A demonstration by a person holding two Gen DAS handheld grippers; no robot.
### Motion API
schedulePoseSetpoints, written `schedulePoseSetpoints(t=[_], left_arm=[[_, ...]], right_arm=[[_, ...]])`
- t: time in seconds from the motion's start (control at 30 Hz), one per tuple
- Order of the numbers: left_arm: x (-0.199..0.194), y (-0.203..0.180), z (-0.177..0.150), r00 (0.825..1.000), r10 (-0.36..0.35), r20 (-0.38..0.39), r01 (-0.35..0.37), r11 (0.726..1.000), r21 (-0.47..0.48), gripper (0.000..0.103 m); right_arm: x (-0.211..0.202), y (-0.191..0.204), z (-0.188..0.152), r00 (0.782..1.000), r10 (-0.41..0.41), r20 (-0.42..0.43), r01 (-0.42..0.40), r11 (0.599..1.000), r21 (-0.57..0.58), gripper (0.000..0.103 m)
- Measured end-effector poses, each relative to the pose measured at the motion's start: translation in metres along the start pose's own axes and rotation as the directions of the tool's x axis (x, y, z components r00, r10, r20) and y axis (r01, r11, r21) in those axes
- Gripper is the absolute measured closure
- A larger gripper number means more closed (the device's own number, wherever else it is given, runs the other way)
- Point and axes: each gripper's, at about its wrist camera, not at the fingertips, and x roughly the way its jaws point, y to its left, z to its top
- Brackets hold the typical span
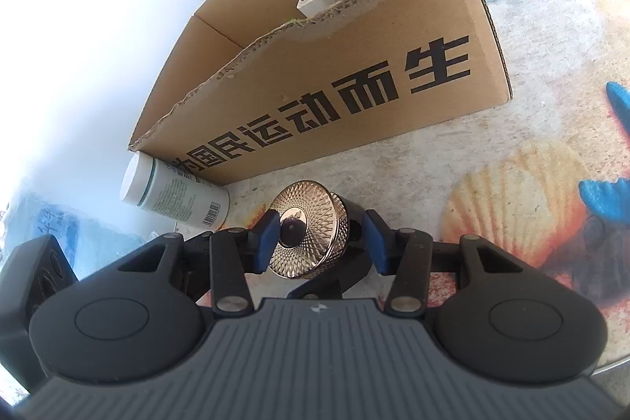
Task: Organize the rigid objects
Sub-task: 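Close the right gripper on the gold-lidded jar and lift it, then carry the gold jar into the box and open the right gripper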
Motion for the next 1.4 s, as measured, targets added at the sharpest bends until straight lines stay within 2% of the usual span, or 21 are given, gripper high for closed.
schedulePoseSetpoints(t=[0.6, 0.9, 1.13, 1.4], left_arm=[[-0.007, -0.006, -0.005, 1.0, -0.005, -0.01, 0.005, 1.0, -0.026, 0.046], [-0.009, -0.003, -0.012, 0.999, -0.035, 0.012, 0.036, 0.999, -0.013, 0.046], [-0.007, -0.001, -0.013, 0.999, -0.037, 0.021, 0.038, 0.999, -0.009, 0.044], [-0.009, -0.003, -0.019, 0.999, -0.03, 0.035, 0.03, 1.0, -0.003, 0.045]], right_arm=[[-0.006, 0.001, -0.003, 1.0, -0.008, -0.01, 0.007, 0.999, -0.047, 0.057], [-0.006, 0.002, -0.005, 1.0, -0.006, -0.016, 0.004, 0.996, -0.086, 0.055], [-0.003, -0.001, -0.007, 1.0, 0.008, -0.002, -0.008, 0.998, -0.061, 0.05], [-0.005, -0.004, -0.011, 0.999, 0.017, 0.029, -0.016, 0.999, -0.049, 0.051]])
